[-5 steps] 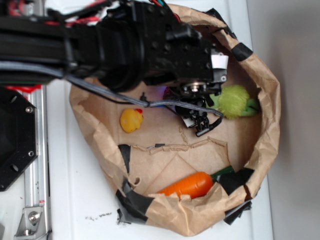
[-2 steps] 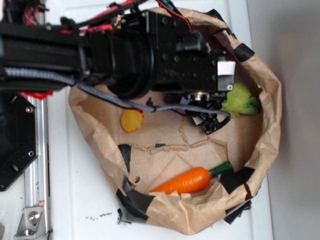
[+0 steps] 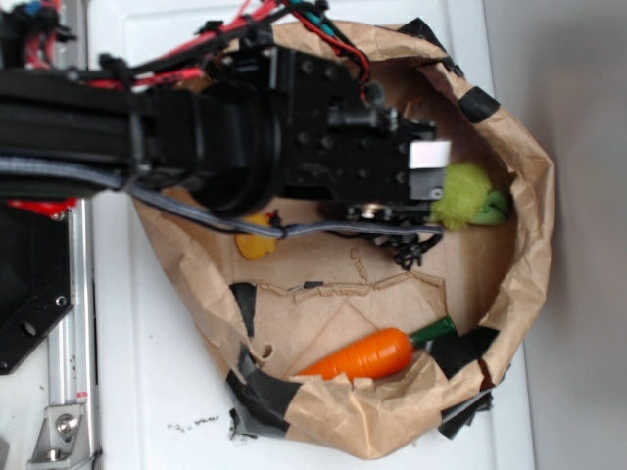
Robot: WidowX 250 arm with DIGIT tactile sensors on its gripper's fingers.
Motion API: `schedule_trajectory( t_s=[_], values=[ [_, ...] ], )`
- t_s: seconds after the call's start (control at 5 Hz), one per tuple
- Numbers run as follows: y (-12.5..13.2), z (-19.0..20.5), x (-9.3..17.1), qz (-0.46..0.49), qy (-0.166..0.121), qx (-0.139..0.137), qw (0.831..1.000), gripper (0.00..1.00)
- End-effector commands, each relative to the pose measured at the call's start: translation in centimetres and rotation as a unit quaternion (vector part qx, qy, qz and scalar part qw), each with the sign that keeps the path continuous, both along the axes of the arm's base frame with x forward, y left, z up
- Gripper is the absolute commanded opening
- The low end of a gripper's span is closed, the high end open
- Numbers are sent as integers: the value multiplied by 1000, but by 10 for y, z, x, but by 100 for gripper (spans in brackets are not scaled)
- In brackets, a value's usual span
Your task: Grab the rock.
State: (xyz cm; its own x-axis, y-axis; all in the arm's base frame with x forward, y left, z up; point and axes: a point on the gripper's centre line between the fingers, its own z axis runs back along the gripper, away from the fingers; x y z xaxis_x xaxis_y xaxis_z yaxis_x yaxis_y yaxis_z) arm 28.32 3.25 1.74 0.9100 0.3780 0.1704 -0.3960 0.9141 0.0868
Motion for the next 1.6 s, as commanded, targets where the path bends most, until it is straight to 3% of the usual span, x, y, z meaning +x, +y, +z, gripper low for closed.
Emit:
schedule_trajectory(
  t_s=[0.0, 0.2, 0.4, 1.0, 1.4],
  values=[
    [2, 34, -15, -14, -34, -15, 999, 100],
    [2, 50, -18, -21, -73, -19, 997, 100],
    [3, 58, -27, -22, -91, -32, 995, 100],
    [3, 44, -37, -23, -63, -21, 998, 100],
    [-1, 28, -35, -56, -48, -35, 997, 100]
  ],
)
